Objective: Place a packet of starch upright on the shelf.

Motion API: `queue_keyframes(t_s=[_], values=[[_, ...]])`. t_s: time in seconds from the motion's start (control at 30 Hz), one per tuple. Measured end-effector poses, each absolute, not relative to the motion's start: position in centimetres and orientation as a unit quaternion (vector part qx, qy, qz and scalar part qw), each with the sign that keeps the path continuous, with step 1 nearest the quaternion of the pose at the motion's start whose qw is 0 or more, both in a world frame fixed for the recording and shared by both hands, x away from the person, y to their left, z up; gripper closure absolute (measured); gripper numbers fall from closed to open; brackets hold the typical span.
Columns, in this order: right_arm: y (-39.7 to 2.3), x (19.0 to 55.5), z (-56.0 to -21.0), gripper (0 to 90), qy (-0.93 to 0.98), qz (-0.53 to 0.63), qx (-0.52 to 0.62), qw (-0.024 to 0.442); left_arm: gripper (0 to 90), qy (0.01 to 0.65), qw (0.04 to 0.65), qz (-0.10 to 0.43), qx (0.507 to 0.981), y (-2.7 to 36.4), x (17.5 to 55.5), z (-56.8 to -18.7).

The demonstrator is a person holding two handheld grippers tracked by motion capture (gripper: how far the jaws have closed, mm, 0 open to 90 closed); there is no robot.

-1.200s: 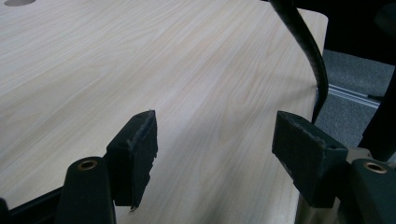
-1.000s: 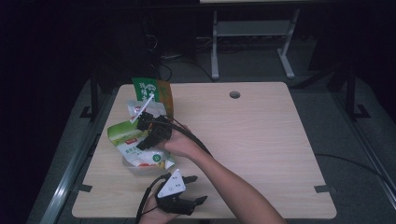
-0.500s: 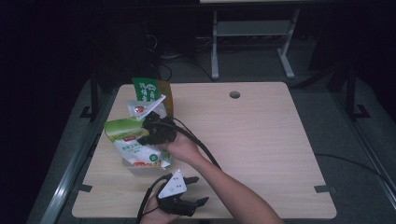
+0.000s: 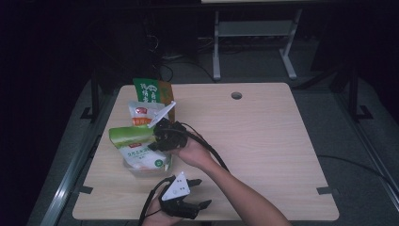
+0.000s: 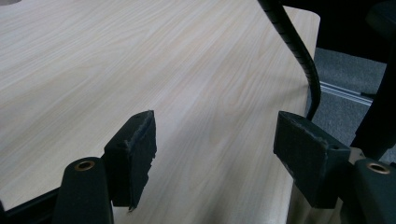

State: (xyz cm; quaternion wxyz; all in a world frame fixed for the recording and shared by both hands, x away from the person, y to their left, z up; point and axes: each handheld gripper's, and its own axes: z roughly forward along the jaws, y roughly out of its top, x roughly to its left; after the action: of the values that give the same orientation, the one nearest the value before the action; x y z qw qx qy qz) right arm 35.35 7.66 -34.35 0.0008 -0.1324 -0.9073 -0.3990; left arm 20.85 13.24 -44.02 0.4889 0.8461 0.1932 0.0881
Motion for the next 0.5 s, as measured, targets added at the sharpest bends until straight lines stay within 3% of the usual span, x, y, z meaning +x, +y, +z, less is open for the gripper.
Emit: queue_keyframes(t_s=[0.33,0.5], values=[[5.7,36.4,-36.8,88.6,-0.901,-0.403,-0.157,0.036,29.2,0.202,0.489,0.083,0.844,13.2,20.9,-44.1],[5.5,36.4,-36.7,81.6,-0.902,-0.4,-0.156,0.04,29.0,0.205,0.487,0.082,0.845,13.2,20.9,-44.2]])
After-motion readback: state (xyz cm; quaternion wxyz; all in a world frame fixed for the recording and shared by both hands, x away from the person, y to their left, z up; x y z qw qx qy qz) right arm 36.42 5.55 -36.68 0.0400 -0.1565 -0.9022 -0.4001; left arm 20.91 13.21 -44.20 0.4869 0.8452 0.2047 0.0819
